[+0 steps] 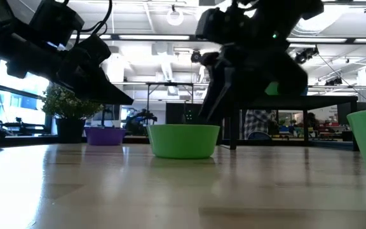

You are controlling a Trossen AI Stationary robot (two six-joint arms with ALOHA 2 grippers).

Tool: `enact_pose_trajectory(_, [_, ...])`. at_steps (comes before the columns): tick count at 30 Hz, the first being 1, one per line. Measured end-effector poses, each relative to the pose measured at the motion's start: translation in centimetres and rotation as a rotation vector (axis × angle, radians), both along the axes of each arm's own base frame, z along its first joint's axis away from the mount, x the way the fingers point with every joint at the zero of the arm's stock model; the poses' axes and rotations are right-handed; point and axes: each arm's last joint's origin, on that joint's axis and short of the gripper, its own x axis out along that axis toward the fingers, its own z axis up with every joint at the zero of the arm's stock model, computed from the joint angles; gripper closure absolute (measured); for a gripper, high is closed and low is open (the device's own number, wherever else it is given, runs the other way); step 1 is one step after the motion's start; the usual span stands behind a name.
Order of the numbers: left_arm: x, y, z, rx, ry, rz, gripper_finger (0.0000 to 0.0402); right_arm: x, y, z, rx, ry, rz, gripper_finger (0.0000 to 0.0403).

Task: Pick & Place Mini bowls
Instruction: Stack the green bowl on the other green bowls on the shelf

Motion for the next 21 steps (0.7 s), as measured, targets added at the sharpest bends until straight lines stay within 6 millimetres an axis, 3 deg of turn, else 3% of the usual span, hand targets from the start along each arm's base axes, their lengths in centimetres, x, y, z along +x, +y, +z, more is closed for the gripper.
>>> enact_pose_trajectory(7, [0.0, 0.0, 0.0, 0.0, 0.0, -0.001, 0.0401, 0.9, -0.4, -1.3, -0.028, 0.043, 0.02, 0.0286])
enact_pose_trajectory(16, [0.0, 0.0, 0.0, -0.001, 0.001, -0.001, 0.0401, 1.1, -1.5, -1.7, 0.01, 0.071, 0.039, 0.0387])
enact_pose_trajectory(21, [0.0, 0.0, -0.1, -0.001, 0.01, -0.001, 0.0401, 1.0, -1.5, -1.3, -0.008, 0.072, 0.06, 0.0393])
